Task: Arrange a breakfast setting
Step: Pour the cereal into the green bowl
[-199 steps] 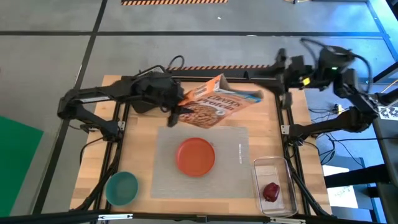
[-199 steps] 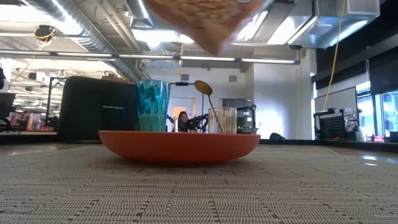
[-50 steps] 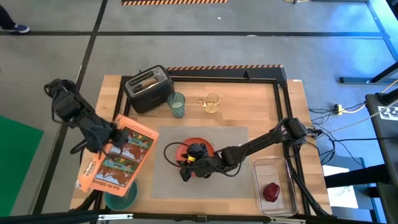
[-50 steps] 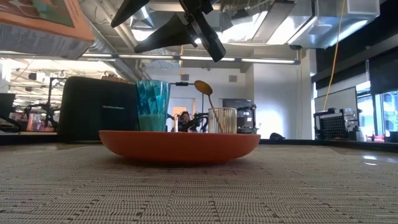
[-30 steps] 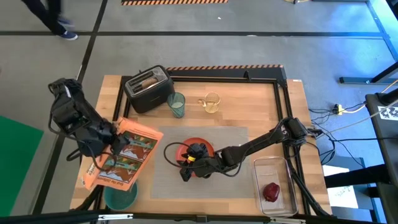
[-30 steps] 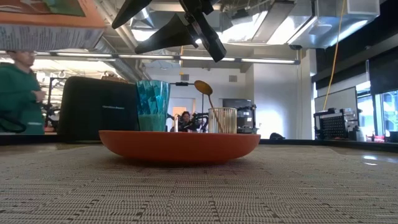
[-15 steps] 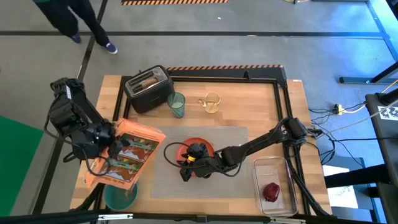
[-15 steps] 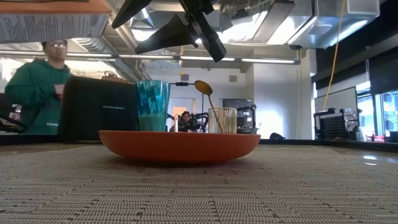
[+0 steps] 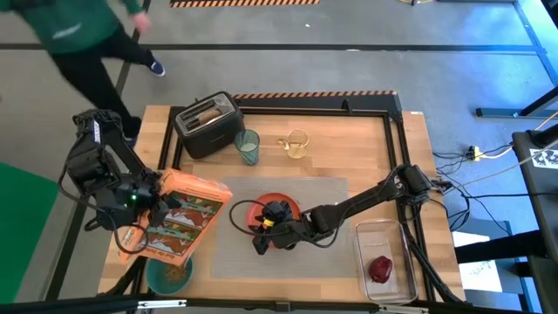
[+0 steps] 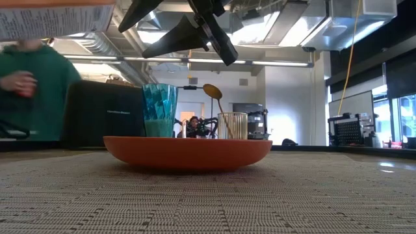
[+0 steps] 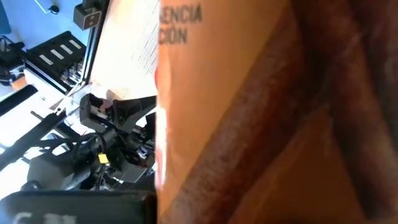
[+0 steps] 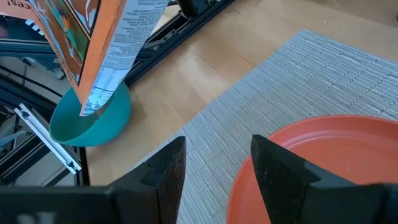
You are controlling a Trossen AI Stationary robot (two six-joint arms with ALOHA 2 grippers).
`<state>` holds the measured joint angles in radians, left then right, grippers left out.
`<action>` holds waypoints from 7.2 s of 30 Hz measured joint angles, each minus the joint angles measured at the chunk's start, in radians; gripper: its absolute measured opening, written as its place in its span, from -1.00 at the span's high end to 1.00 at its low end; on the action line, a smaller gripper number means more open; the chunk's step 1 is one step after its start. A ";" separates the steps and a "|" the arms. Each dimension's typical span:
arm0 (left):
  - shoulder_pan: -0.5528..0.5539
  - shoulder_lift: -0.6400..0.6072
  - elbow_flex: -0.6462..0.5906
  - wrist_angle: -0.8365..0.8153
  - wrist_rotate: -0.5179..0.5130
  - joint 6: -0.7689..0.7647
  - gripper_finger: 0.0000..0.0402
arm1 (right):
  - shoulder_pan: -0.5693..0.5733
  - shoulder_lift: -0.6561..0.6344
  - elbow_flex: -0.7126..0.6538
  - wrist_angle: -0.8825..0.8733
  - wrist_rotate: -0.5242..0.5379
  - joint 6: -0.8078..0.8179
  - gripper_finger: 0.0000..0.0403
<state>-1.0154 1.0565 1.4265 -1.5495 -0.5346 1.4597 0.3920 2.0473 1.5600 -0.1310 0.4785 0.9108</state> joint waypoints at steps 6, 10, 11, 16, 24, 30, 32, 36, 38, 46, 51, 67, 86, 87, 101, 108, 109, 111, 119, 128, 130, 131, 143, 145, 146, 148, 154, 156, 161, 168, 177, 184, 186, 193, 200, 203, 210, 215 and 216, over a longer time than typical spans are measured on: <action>-0.016 0.000 0.000 0.014 -0.007 0.015 0.40 | 0.000 0.000 0.000 0.000 0.000 0.000 0.15; -0.016 0.000 0.000 0.014 -0.008 0.012 0.40 | 0.000 0.000 0.000 0.001 0.000 0.000 0.15; -0.016 0.000 0.000 0.014 -0.008 0.012 0.40 | 0.000 0.000 0.000 0.001 0.000 0.000 0.15; -0.016 0.000 0.000 0.015 0.004 0.009 0.40 | 0.000 0.000 0.000 0.002 0.000 0.000 0.15; -0.066 0.000 0.000 0.019 0.005 -0.023 0.40 | 0.000 0.000 0.000 0.003 0.000 0.005 0.15; -0.080 0.000 0.000 0.018 0.001 -0.064 0.40 | 0.000 0.000 0.000 0.009 0.000 0.006 0.15; -0.080 0.000 0.000 0.017 0.000 -0.066 0.40 | 0.000 0.000 0.000 0.011 0.000 0.007 0.15; -0.080 0.000 0.000 0.008 -0.025 -0.064 0.40 | 0.000 0.000 0.000 0.011 0.000 0.008 0.15; -0.080 0.000 0.000 0.005 -0.029 -0.074 0.40 | 0.000 0.000 0.000 0.011 0.000 0.008 0.15; -0.080 0.001 0.000 -0.013 -0.010 -0.083 0.40 | 0.000 0.000 0.000 0.018 0.000 0.008 0.15; -0.089 0.018 0.000 -0.009 -0.016 -0.054 0.40 | 0.000 0.000 0.000 0.018 0.000 0.008 0.15; -0.106 0.029 0.000 0.012 -0.044 -0.040 0.40 | 0.000 0.000 0.000 0.018 0.000 0.008 0.15; -0.105 0.016 0.001 -0.022 -0.032 -0.148 0.40 | 0.000 0.000 0.000 0.018 -0.001 0.008 0.15; -0.105 0.017 0.001 -0.022 -0.032 -0.150 0.40 | 0.000 0.000 0.000 0.018 -0.001 0.006 0.15; -0.101 0.008 0.001 -0.021 -0.012 -0.279 0.40 | 0.000 0.000 0.000 0.017 -0.001 -0.022 0.15; -0.101 0.008 0.000 -0.021 0.020 -0.281 0.40 | 0.000 0.000 0.000 0.018 0.000 -0.023 0.15; -0.100 0.008 0.001 -0.022 0.023 -0.282 0.40 | 0.000 0.000 0.000 0.018 0.000 -0.023 0.15; -0.092 0.008 0.001 -0.021 0.034 -0.282 0.40 | 0.000 0.000 0.000 0.018 0.000 -0.023 0.15; -0.038 0.009 0.000 -0.021 0.097 -0.275 0.40 | 0.000 0.000 0.000 0.022 0.000 -0.023 0.15; 0.033 0.009 0.000 -0.021 0.139 -0.238 0.40 | 0.000 0.000 0.000 0.026 0.000 -0.022 0.15; 0.053 0.009 0.000 -0.022 0.144 -0.236 0.40 | 0.000 0.000 0.000 0.026 0.000 -0.023 0.15; 0.062 0.009 0.000 -0.022 0.143 -0.229 0.40 | 0.000 0.000 0.000 0.026 0.000 -0.022 0.15; 0.198 0.008 0.000 -0.021 0.221 -0.175 0.40 | 0.000 0.000 0.000 0.026 0.000 -0.022 0.15; 0.227 0.008 0.000 -0.022 0.243 -0.170 0.41 | 0.000 0.000 0.000 0.026 0.000 -0.022 0.15; 0.241 0.008 0.000 -0.022 0.251 -0.167 0.41 | 0.000 0.000 0.000 0.026 0.000 -0.022 0.15; 0.268 0.008 0.000 -0.022 0.262 -0.166 0.41 | 0.000 0.000 0.000 0.026 0.000 -0.022 0.15; 0.345 0.008 0.000 -0.022 0.305 -0.165 0.43 | 0.000 0.000 0.000 0.026 0.000 -0.022 0.15; 0.364 0.008 0.000 -0.022 0.321 -0.164 0.43 | 0.000 0.000 0.000 0.026 0.000 -0.022 0.15; 0.374 0.008 0.000 -0.022 0.324 -0.164 0.44 | 0.000 0.000 0.000 0.026 0.000 -0.023 0.15; 0.374 0.008 0.000 -0.022 0.324 -0.147 0.44 | 0.000 0.000 0.000 0.026 -0.001 -0.026 0.15; 0.409 0.008 0.000 0.002 0.330 -0.155 0.44 | 0.000 0.000 0.000 0.026 -0.001 -0.026 0.15; 0.459 0.008 0.000 0.030 0.403 -0.197 0.44 | 0.000 0.000 0.000 0.026 -0.001 -0.026 0.15; 0.468 0.008 0.000 0.029 0.414 -0.212 0.44 | 0.000 0.000 0.000 0.026 -0.001 -0.026 0.15; 0.522 0.007 0.000 0.089 0.508 -0.279 0.44 | 0.000 0.000 0.000 0.031 -0.001 -0.026 0.15; 0.626 0.008 0.000 0.239 0.626 -0.409 0.44 | -0.005 -0.023 -0.001 0.102 0.137 -0.065 0.15; 0.681 0.008 0.000 0.316 0.675 -0.462 0.44 | -0.015 -0.075 -0.001 0.104 0.185 -0.110 0.15; 0.795 0.008 0.000 0.483 0.785 -0.582 0.44 | -0.017 -0.297 -0.002 0.008 0.368 -0.334 0.15; 0.880 0.012 0.000 0.687 0.839 -0.733 0.44 | -0.057 -0.520 0.000 -0.116 0.399 -0.459 0.14; 0.899 0.014 0.000 0.731 0.841 -0.768 0.44 | -0.069 -0.559 0.000 -0.146 0.384 -0.484 0.13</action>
<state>-0.1166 1.0706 1.4261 -0.8184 0.3065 0.6921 0.3226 1.4880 1.5597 -0.2774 0.8629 0.4269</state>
